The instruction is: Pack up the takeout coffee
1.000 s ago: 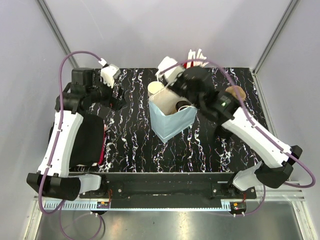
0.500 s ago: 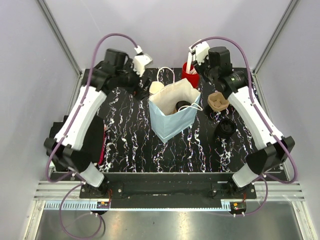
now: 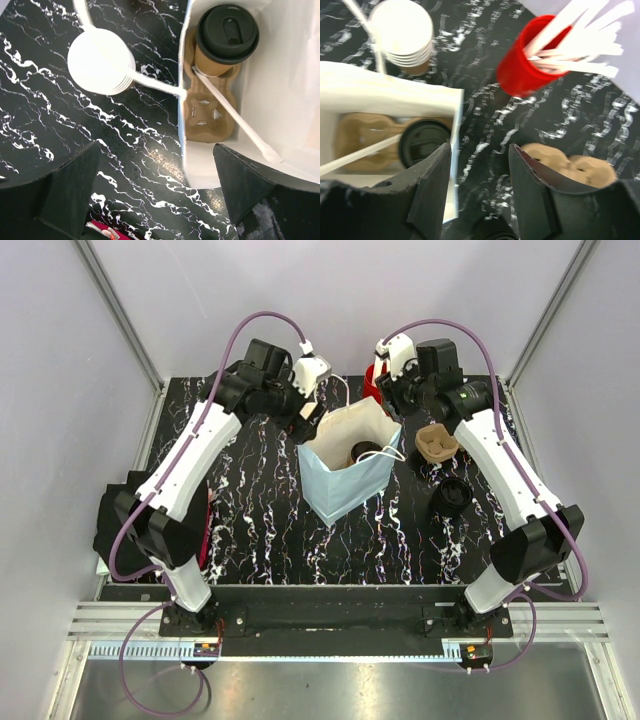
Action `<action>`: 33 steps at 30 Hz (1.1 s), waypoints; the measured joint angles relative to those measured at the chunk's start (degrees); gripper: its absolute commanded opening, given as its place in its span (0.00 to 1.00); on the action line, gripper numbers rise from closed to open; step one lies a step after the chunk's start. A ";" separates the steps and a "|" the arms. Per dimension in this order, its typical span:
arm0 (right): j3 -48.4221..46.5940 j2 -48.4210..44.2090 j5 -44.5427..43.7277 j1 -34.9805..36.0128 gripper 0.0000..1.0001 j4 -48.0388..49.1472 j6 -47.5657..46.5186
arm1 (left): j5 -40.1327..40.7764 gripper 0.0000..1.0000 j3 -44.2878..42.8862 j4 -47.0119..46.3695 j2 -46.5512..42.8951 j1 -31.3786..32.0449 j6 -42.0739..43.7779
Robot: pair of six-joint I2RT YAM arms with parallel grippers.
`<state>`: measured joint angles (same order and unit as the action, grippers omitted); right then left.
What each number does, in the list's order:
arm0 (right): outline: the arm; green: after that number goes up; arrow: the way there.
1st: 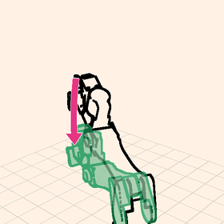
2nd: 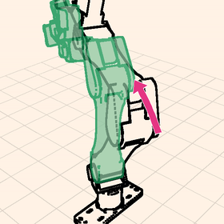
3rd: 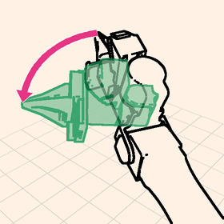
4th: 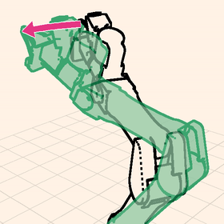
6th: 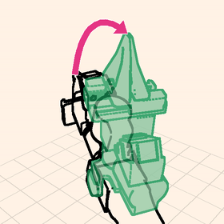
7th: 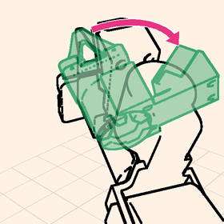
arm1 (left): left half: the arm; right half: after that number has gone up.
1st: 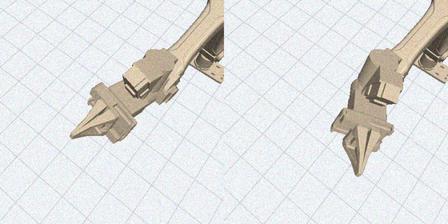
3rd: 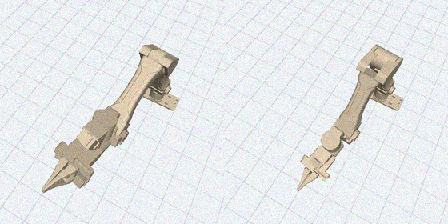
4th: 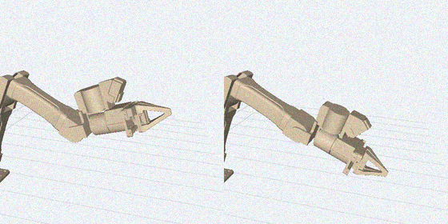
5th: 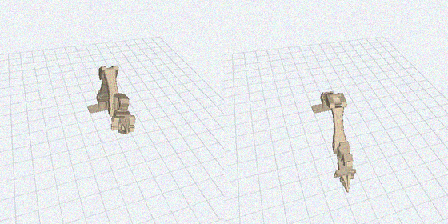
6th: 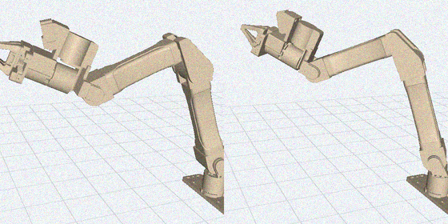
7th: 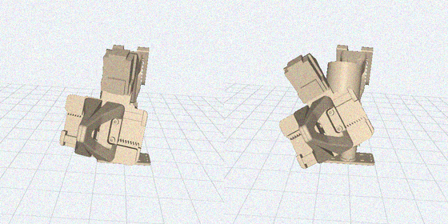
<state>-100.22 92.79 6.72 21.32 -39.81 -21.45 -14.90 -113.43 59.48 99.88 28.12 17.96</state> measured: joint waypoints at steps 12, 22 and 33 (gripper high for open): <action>2.43 -0.04 3.91 0.00 0.43 -0.50 1.84 | 1.88 0.96 -1.03 -0.02 1.46 1.70 -0.17; 2.82 -0.04 4.39 0.00 0.27 -0.76 2.47 | 2.40 0.77 -1.03 0.00 2.51 2.34 -0.20; 4.15 -0.04 3.61 0.13 0.06 -1.14 3.32 | 2.86 0.43 -2.14 0.00 2.75 2.93 -0.07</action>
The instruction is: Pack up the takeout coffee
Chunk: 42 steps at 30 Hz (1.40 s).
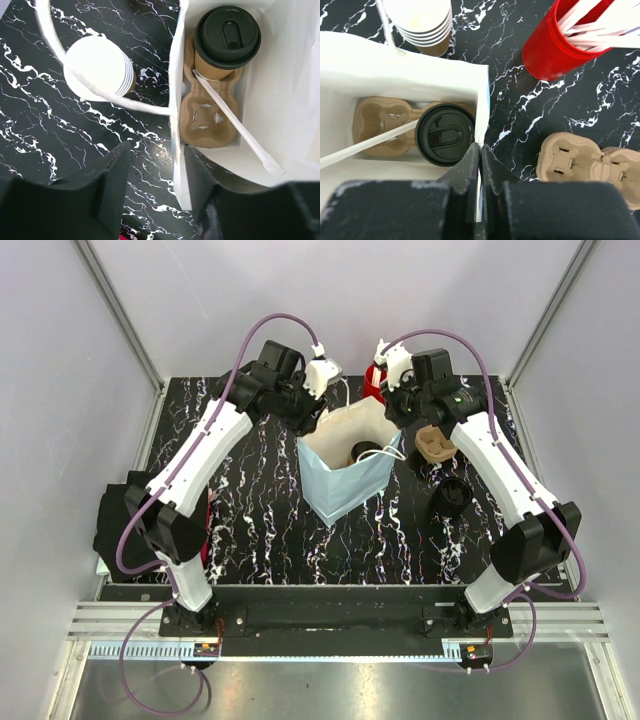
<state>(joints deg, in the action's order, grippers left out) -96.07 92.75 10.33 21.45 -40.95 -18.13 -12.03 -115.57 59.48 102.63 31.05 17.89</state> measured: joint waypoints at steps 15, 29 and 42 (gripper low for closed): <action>1.27 -1.49 -4.79 2.54 0.00 0.02 1.81 | 0.13 0.08 -1.27 0.15 1.86 0.72 0.31; 1.68 -3.74 -9.42 4.59 0.00 -4.07 6.34 | 0.74 0.05 -6.51 -0.39 6.01 0.92 0.24; 5.11 -8.44 -12.92 8.98 0.00 -7.21 10.12 | 1.84 0.04 -9.07 -2.05 8.66 1.86 -0.26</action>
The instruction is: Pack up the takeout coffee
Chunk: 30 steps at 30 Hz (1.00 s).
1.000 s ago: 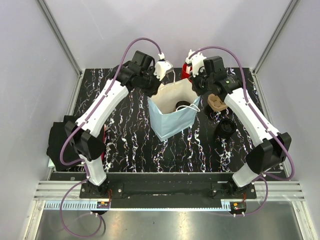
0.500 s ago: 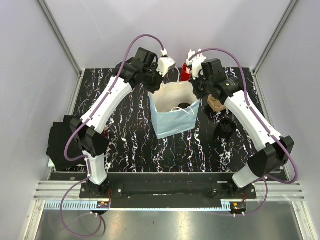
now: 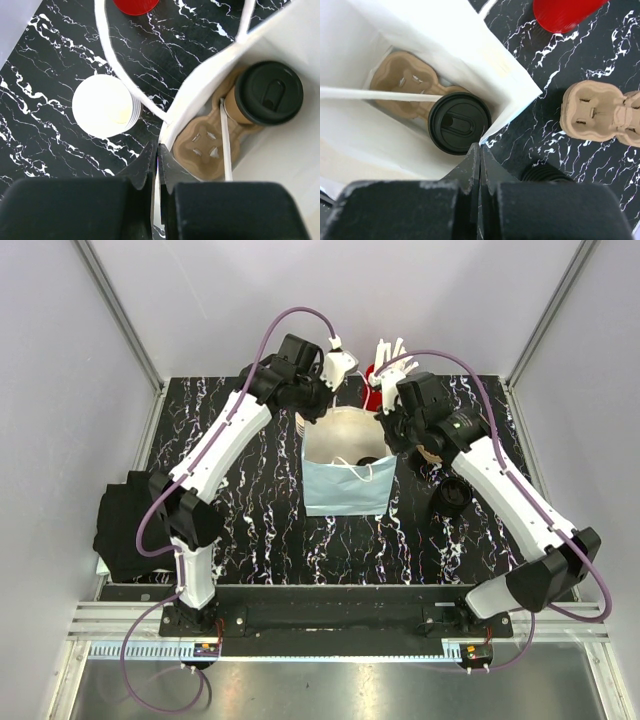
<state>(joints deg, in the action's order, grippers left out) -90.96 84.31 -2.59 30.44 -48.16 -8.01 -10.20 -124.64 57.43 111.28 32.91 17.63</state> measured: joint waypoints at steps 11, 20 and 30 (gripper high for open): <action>1.95 -2.73 -1.33 1.20 0.28 -0.70 0.33 | -0.09 0.31 -0.04 -0.46 0.20 0.61 -1.18; 0.81 -5.60 -1.01 1.20 0.75 -1.40 -1.11 | -0.35 0.66 1.64 -0.52 -2.97 0.68 -1.42; -5.92 -10.51 -0.83 1.20 1.00 -2.75 -3.52 | 0.04 0.99 6.05 -1.70 -15.82 0.72 -1.29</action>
<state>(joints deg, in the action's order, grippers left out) -96.88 73.80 -3.42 31.64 -50.92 -11.53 -10.15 -118.58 55.72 95.46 33.63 16.34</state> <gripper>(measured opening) 0.993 0.987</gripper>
